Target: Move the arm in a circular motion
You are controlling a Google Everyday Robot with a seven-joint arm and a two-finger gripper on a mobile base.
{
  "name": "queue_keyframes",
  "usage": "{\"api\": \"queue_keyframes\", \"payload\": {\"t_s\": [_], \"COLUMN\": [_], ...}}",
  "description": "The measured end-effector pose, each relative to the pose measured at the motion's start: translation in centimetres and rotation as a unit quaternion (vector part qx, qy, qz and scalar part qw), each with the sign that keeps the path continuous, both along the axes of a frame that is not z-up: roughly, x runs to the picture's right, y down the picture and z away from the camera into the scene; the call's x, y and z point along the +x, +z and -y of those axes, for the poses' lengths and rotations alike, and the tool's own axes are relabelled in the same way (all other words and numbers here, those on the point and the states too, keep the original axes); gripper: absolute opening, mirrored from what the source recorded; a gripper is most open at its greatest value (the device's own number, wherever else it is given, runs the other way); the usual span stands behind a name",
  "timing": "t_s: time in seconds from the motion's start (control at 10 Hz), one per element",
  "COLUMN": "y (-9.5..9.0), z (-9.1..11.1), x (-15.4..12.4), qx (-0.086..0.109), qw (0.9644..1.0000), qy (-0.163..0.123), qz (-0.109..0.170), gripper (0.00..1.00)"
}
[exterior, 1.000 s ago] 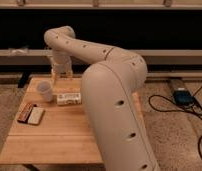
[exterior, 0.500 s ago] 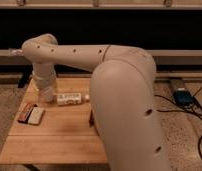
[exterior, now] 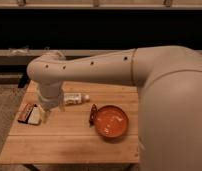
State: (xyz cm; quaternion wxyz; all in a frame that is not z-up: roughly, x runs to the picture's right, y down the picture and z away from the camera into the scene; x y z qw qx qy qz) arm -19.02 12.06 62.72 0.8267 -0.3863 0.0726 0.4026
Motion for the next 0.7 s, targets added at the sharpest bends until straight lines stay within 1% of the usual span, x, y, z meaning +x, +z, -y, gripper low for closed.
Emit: {"api": "queue_keyframes", "payload": {"t_s": [0.1,0.2,0.3,0.4,0.5,0.7], "y": [-0.4,-0.3,0.3,1.1,2.1,2.0], "z": [-0.8,-1.6,-1.8,-1.6,-1.4,-1.4], "x": [2.2,4.7,7.7,9.4,11.2,10.9], "qx": [-0.004,-0.011,-0.017,-0.022,-0.028,-0.029], "qw": [0.9997,0.9983,0.995,0.9921,0.9884,0.9886], "qy": [0.015,0.039,0.068,0.087,0.105,0.105], "qz": [-0.017,-0.042,-0.071,-0.088,-0.106,-0.104], "gripper": [0.65,0.65,0.65,0.65,0.65,0.65]}}
